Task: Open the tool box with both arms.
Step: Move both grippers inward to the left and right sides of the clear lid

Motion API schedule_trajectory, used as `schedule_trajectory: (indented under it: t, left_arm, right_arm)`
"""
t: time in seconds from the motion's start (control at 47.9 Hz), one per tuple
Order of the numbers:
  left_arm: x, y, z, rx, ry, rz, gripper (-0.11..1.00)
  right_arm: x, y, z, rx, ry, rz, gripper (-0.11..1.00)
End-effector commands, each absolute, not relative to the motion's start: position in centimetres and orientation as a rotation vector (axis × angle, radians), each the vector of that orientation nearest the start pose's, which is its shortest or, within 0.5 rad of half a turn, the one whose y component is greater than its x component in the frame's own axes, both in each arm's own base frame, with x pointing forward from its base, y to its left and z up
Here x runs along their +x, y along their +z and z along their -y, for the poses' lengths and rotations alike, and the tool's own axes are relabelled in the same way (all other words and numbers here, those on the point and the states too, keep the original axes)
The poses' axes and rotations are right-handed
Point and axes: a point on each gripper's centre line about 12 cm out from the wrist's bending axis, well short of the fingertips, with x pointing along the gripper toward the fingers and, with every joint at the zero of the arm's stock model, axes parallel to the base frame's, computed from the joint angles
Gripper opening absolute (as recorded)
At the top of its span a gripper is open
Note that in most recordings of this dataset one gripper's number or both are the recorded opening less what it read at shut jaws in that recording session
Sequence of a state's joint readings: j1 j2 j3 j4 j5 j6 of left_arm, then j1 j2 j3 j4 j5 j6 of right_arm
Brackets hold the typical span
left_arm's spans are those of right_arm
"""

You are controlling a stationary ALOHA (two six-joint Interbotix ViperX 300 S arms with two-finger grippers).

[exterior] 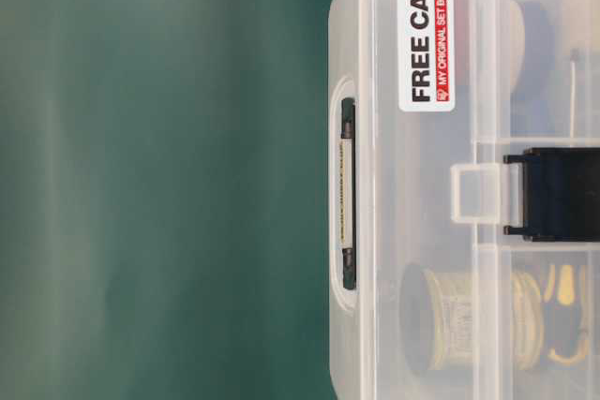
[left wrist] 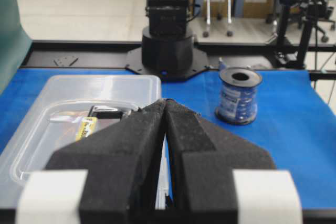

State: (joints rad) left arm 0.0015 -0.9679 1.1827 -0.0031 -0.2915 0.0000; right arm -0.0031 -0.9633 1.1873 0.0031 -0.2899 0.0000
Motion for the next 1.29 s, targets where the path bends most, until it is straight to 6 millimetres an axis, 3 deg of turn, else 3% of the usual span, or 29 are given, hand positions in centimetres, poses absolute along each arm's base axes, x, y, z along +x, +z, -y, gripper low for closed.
schedule_trajectory:
  t: [0.0,0.188,0.501,0.563,0.626,0.709,0.814,0.897,0.96,1.273]
  left_arm:
    - [20.1,29.1,-0.1,-0.011,0.007,0.054,0.00]
    - [19.8,28.6,-0.7,-0.021,0.038,-0.006,0.00]
    - [19.5,26.2,-2.7,-0.026,0.139,-0.177,0.01]
    - [19.3,25.5,-3.2,-0.029,0.163,-0.206,0.11]
    - [19.2,24.7,-3.6,-0.030,0.184,-0.241,0.28]
    - [19.0,23.6,-4.1,-0.022,0.210,-0.288,0.53]
    - [18.8,21.9,-4.8,-0.012,0.241,-0.353,0.82]
    - [18.6,20.6,-5.3,-0.021,0.268,-0.402,0.87]
    - [18.6,19.8,-5.7,-0.031,0.287,-0.431,0.87]
    - [20.0,18.0,-6.9,-0.045,0.321,-0.464,0.90]
  right_arm:
    - [20.2,30.3,0.1,-0.017,-0.005,0.095,0.00]
    - [20.5,30.1,0.9,-0.010,-0.044,-0.037,0.00]
    - [21.0,26.9,3.3,0.051,-0.161,-0.241,0.00]
    - [21.2,26.0,4.0,0.065,-0.189,-0.282,0.01]
    - [21.4,25.2,4.5,0.083,-0.213,-0.316,0.02]
    - [21.7,24.2,5.2,0.101,-0.242,-0.366,0.18]
    - [22.0,22.4,6.0,0.123,-0.276,-0.457,0.51]
    - [22.2,21.1,6.4,0.134,-0.288,-0.524,0.74]
    - [22.3,20.3,6.5,0.140,-0.291,-0.563,0.85]
    - [22.9,18.5,7.0,0.151,-0.304,-0.619,0.85]
